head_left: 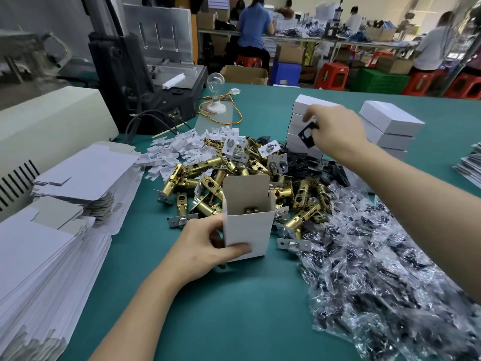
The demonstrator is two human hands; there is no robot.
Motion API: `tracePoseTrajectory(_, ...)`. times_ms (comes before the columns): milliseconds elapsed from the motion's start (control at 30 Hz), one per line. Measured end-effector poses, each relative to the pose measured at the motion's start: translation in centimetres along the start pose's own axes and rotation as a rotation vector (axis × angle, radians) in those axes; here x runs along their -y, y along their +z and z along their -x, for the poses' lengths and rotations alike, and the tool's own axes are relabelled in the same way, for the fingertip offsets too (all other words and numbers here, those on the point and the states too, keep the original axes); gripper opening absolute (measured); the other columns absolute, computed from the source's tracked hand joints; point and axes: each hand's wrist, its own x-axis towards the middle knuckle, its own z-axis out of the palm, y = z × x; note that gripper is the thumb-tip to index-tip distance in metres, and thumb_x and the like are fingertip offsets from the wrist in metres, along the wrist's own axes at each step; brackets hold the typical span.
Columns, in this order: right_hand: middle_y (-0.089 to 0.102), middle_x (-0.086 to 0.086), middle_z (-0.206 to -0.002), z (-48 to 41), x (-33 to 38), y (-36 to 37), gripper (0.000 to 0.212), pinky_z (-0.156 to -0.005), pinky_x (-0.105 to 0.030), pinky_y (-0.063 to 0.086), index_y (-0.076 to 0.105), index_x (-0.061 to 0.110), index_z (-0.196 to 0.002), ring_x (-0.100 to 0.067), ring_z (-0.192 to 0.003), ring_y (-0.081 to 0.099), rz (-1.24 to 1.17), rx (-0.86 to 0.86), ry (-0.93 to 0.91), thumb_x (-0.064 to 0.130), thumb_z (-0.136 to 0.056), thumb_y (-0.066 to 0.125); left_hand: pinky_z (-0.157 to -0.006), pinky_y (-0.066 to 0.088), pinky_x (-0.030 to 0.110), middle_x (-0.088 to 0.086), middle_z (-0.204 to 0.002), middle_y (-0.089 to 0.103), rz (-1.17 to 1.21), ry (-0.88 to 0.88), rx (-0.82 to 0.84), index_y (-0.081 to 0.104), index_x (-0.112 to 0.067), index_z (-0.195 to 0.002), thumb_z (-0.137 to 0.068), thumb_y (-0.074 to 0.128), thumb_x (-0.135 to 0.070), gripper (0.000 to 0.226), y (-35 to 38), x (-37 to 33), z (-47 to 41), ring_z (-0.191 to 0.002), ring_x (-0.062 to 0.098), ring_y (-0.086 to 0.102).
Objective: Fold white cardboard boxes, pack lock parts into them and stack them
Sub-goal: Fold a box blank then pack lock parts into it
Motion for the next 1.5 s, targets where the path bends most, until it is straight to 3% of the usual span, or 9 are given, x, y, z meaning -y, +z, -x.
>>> tracePoseTrajectory(100, 0.075, -0.009, -0.091, 1.5, 2.0, -3.5, 0.028, -0.068, -0.037, 0.057, 0.070, 0.018, -0.109, -0.030, -0.081, 0.073, -0.216, -0.027, -0.068, 0.001, -0.091, 0.055, -0.062, 0.059, 0.025, -0.014, -0.106, 0.079, 0.018, -0.010, 0.000, 0.074, -0.049, -0.118, -0.074, 0.089, -0.050, 0.047, 0.0, -0.1, 0.0, -0.078, 0.006, 0.072)
tracePoseTrajectory(200, 0.076, -0.015, -0.081, 3.3, 4.0, -6.3, 0.018, -0.050, -0.028, 0.059, 0.072, 0.010, -0.095, -0.022, -0.057, 0.074, -0.794, 0.200, 0.016, -0.003, -0.096, 0.059, -0.062, 0.061, 0.028, -0.012, -0.106, 0.079, 0.027, -0.015, 0.007, 0.074, -0.046, -0.120, -0.077, 0.090, -0.045, 0.046, 0.0, -0.2, 0.0, -0.076, 0.006, 0.071)
tracePoseTrajectory(300, 0.079, -0.015, -0.088, 4.7, 5.2, -8.0, 0.015, -0.062, -0.019, 0.060, 0.070, 0.002, -0.106, -0.020, -0.076, 0.078, -1.271, 0.562, 0.111, -0.004, -0.097, 0.060, -0.060, 0.060, 0.027, -0.013, -0.105, 0.078, 0.027, -0.018, 0.005, 0.074, -0.045, -0.120, -0.080, 0.091, -0.039, 0.044, 0.0, -0.3, 0.1, -0.070, 0.006, 0.069)
tracePoseTrajectory(433, 0.073, -0.021, -0.121, 6.4, 5.6, -8.0, 0.042, -0.079, -0.021, 0.061, 0.063, -0.004, -0.128, -0.027, -0.109, 0.074, -1.464, 0.965, 0.031, -0.011, -0.086, 0.058, -0.060, 0.060, 0.027, -0.015, -0.105, 0.078, 0.014, -0.029, 0.002, 0.074, -0.047, -0.120, -0.079, 0.091, -0.040, 0.045, -0.1, -0.4, 0.3, -0.069, 0.005, 0.069)
tracePoseTrajectory(567, 0.075, -0.012, -0.122, 7.8, 6.1, -7.9, 0.043, -0.083, -0.024, 0.060, 0.063, 0.001, -0.131, -0.025, -0.112, 0.073, -1.323, 0.967, -0.163, -0.010, -0.090, 0.063, -0.060, 0.061, 0.027, -0.014, -0.103, 0.078, 0.013, -0.023, 0.008, 0.074, -0.046, -0.119, -0.080, 0.091, -0.038, 0.043, 0.0, -0.5, 0.3, -0.070, 0.004, 0.069)
tracePoseTrajectory(800, 0.076, -0.002, -0.072, 9.2, 7.7, -7.6, 0.011, -0.054, -0.014, 0.051, 0.078, 0.013, -0.103, -0.014, -0.059, 0.074, -0.779, 0.365, -0.399, 0.016, -0.095, 0.071, -0.058, 0.060, 0.026, -0.015, -0.102, 0.078, 0.014, -0.034, 0.008, 0.075, -0.043, -0.120, -0.080, 0.091, -0.037, 0.044, 0.0, -0.8, 0.4, -0.069, 0.003, 0.070)
tracePoseTrajectory(1100, 0.063, 0.004, -0.060, 10.2, 8.5, -8.7, 0.016, -0.052, -0.013, 0.040, 0.077, 0.009, -0.090, -0.009, -0.051, 0.056, -0.606, -0.014, -0.536, 0.022, -0.096, 0.071, -0.058, 0.058, 0.026, -0.013, -0.104, 0.078, 0.025, -0.020, 0.000, 0.074, -0.042, -0.122, -0.083, 0.089, -0.035, 0.043, 0.1, -0.9, 0.4, -0.058, 0.006, 0.064)
tracePoseTrajectory(1300, 0.059, 0.010, -0.065, 10.2, 9.1, -7.2, 0.025, -0.060, -0.031, 0.046, 0.077, 0.020, -0.093, -0.016, -0.062, 0.055, -0.220, 0.158, -0.550, 0.041, -0.098, 0.065, -0.059, 0.059, 0.027, -0.016, -0.106, 0.078, 0.012, -0.024, 0.010, 0.071, -0.050, -0.121, -0.077, 0.087, -0.049, 0.047, -0.1, -0.9, 0.4, -0.063, 0.003, 0.066)
tracePoseTrajectory(1500, 0.071, 0.007, -0.083, 11.0, 11.5, -6.2, 0.029, -0.067, -0.031, 0.049, 0.075, 0.027, -0.096, -0.017, -0.078, 0.059, -0.070, 0.330, -0.579, 0.051, -0.099, 0.059, -0.060, 0.058, 0.026, -0.016, -0.104, 0.078, -0.003, -0.025, 0.000, 0.070, -0.052, -0.118, -0.074, 0.086, -0.054, 0.047, 0.0, -1.0, 0.4, -0.064, 0.004, 0.065)
